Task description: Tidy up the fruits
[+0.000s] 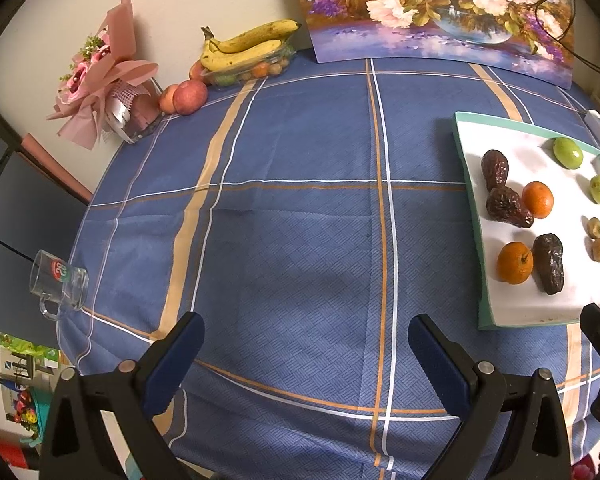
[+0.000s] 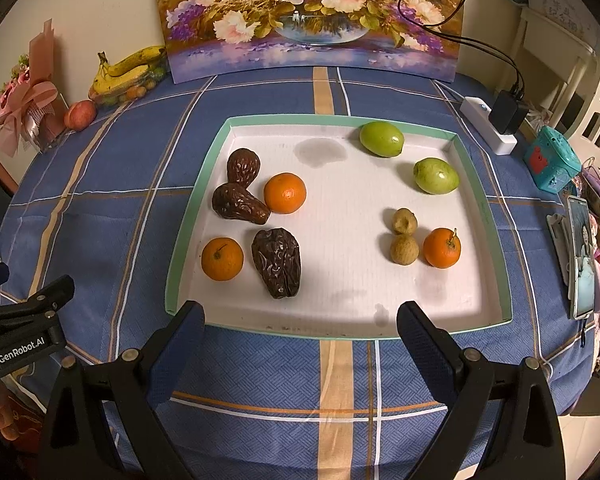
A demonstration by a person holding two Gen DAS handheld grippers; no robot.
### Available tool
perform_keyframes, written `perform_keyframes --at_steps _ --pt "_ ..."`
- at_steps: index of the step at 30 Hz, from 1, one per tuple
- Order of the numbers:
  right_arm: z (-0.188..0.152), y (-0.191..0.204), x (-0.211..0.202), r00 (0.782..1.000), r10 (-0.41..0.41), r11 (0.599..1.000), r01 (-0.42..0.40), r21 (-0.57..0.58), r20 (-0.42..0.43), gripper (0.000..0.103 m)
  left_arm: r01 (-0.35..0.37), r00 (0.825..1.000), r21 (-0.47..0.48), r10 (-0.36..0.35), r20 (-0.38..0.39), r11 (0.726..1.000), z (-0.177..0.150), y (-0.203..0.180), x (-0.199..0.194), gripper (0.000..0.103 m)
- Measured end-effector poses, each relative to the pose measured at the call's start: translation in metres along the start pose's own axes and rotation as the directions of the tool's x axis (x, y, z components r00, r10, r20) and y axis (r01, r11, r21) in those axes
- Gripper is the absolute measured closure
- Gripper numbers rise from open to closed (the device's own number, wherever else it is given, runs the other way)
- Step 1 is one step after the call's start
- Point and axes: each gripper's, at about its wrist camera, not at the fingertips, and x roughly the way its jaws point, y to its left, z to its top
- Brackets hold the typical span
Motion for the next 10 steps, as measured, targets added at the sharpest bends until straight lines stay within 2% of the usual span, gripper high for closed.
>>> perform_keyframes --at_steps 10 --pt "0.0000 0.0003 -0.0001 1.000 -0.001 1.000 0.001 0.000 -0.001 0.006 -0.018 1.000 -0.015 0.018 0.002 1.000 -0.0013 0.0003 -0.0013 0.000"
